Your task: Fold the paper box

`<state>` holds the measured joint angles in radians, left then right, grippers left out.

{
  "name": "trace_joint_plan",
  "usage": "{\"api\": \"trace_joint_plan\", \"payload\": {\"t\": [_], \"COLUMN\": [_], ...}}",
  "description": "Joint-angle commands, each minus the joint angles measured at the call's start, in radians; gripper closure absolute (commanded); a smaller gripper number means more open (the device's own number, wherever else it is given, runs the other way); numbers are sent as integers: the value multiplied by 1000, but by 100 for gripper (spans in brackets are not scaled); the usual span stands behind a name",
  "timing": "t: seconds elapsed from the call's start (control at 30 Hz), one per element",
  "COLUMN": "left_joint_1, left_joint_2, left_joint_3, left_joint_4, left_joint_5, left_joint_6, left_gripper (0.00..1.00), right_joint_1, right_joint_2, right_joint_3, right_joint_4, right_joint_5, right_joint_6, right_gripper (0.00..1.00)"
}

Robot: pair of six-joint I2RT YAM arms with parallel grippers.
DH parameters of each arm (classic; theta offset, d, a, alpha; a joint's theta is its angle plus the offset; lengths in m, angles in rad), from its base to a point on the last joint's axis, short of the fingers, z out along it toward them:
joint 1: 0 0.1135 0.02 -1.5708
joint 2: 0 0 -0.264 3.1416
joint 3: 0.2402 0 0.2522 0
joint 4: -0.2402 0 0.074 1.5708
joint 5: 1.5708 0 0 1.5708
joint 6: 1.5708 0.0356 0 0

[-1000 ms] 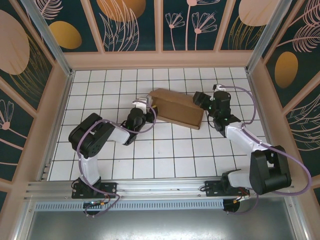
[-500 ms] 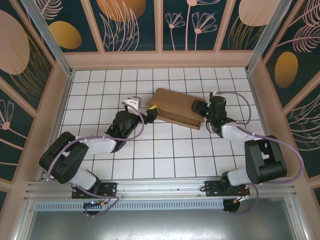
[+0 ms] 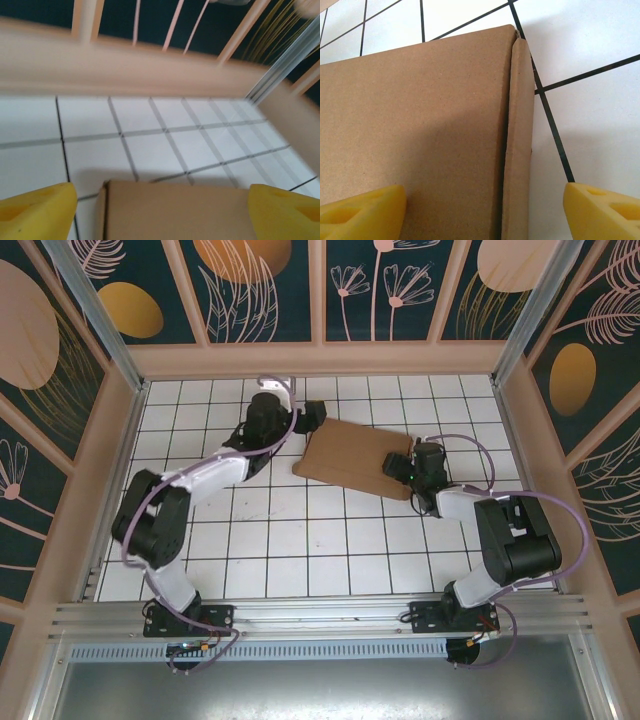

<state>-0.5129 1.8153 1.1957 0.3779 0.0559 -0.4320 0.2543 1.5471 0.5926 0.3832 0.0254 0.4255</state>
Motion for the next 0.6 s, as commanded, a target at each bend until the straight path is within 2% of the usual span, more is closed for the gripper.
{"api": "trace_joint_plan", "payload": {"t": [0.0, 0.23, 0.27, 0.4, 0.43, 0.57], "left_joint_1": [4, 4, 4, 4, 4, 4], "left_joint_2": [132, 226, 229, 244, 246, 247], "left_joint_3": [81, 97, 91, 76, 67, 43], "left_joint_4": [-282, -283, -271, -222, -206, -176], "left_joint_5": [66, 83, 103, 220, 245, 289], "left_joint_6": [0, -16, -19, -52, -66, -96], "left_gripper": [15, 39, 44, 51, 56, 64], "right_joint_1": [-25, -53, -57, -65, -66, -66], "right_joint_2": [-9, -37, -36, -10, 3, 58], "right_joint_3": [-20, 8, 10, 26, 35, 61], "right_joint_4": [25, 19, 20, 27, 25, 35], "right_joint_5": [-28, -104, -116, -165, -179, -250], "right_joint_6": [-9, -18, -18, -13, -11, 2], "right_gripper": [18, 19, 19, 19, 19, 24]}}
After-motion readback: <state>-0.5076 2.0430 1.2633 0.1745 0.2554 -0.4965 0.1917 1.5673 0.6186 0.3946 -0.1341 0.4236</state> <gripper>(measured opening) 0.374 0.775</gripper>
